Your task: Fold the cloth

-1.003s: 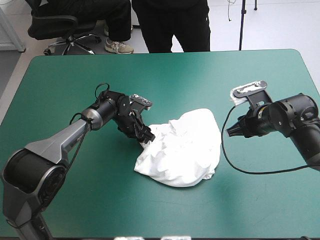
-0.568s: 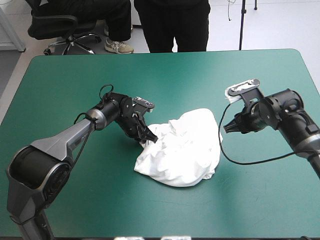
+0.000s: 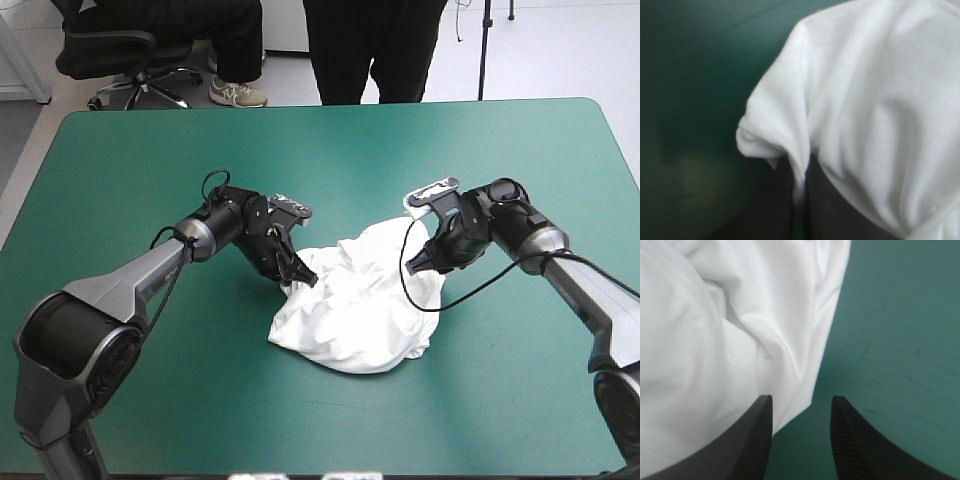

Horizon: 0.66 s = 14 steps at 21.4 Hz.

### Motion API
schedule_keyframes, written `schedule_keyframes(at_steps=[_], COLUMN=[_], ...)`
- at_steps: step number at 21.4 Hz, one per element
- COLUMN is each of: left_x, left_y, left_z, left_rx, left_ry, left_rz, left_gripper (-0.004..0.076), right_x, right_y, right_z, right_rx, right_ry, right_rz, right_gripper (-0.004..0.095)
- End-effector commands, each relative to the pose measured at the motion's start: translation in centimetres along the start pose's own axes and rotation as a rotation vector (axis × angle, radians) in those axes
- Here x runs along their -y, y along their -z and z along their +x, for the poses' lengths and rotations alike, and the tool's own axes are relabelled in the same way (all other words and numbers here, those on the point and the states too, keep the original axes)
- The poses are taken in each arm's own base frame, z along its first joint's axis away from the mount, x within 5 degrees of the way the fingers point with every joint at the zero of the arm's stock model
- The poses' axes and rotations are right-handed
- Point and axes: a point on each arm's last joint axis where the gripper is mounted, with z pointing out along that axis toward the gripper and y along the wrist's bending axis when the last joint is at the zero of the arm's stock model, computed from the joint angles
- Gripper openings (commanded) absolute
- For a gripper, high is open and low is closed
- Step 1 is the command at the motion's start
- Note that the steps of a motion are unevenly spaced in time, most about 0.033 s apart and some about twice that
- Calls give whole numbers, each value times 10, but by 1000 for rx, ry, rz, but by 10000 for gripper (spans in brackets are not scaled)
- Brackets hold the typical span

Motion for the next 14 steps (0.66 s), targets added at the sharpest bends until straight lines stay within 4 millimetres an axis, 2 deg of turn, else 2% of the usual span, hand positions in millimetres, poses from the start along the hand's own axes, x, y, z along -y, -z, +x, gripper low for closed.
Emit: schedule_keyframes(at_steps=[1, 3, 8, 14], left_x=[7, 7, 8, 8], left_y=[20, 20, 20, 20], left_z=[-4, -4, -3, -2], left_rx=[50, 48, 35, 21], left_ry=[-7, -7, -7, -8], left_rz=[5, 5, 8, 9], left_gripper=[-17, -17, -17, -17], right_x=[1, 1, 0, 0], right_y=[7, -2, -28, -46], right_z=[-11, -13, -12, -10], right_rx=[86, 73, 10, -43], right_ry=[6, 7, 14, 15], right_rz=[8, 6, -4, -12], right_gripper=[367, 368, 478, 469])
